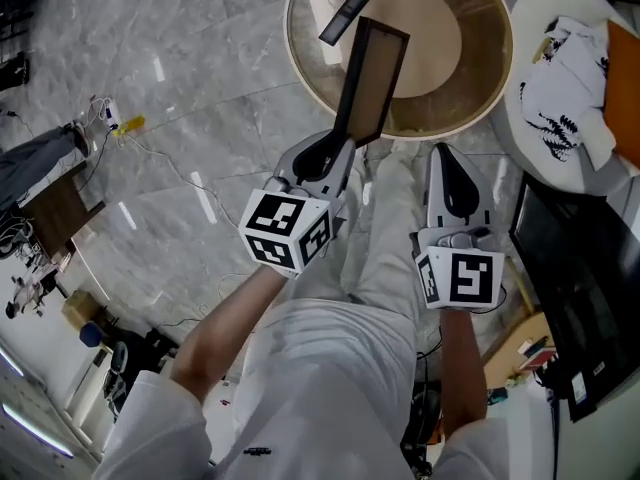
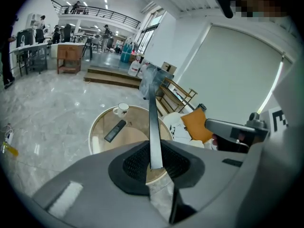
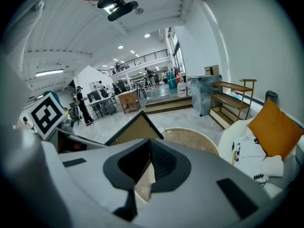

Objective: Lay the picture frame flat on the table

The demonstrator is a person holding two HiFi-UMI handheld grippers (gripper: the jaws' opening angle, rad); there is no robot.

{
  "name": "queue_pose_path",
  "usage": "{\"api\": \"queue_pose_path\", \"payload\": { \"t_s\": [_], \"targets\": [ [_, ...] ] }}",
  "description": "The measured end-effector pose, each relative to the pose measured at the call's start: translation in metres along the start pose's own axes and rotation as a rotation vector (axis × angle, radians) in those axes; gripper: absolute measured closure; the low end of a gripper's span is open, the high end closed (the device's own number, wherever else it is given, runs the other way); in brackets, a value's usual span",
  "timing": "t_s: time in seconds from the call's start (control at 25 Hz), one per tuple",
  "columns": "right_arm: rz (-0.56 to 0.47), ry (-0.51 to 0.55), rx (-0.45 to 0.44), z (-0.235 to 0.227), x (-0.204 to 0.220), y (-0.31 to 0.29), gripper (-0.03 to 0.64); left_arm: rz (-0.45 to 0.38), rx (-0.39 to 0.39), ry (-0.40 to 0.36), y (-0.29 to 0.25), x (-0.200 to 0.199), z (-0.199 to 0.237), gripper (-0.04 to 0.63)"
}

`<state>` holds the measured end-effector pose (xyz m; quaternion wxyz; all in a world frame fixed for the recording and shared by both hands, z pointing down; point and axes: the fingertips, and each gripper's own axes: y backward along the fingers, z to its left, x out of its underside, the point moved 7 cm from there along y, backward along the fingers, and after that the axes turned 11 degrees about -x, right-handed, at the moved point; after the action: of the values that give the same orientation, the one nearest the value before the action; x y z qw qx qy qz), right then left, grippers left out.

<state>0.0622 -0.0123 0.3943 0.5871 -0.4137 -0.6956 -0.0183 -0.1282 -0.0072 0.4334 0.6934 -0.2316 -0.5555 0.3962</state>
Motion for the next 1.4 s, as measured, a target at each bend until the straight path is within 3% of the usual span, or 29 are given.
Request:
{"api": "queue_pose_path", "payload": {
  "t_s": [0.88,1.4],
  "targets": [
    [0.049,-0.060,0.001,-0.053,0.107,-0.061,0.612,0.044,0.018,0.046,-0.131,0.077,0.024,0.528],
    [0.065,-0.088,-0.002,-0.059,0.134,-0.080,0.612,0.072,-0.009,0.067,-0.177,0.104,0.040,0.528]
  ]
}}
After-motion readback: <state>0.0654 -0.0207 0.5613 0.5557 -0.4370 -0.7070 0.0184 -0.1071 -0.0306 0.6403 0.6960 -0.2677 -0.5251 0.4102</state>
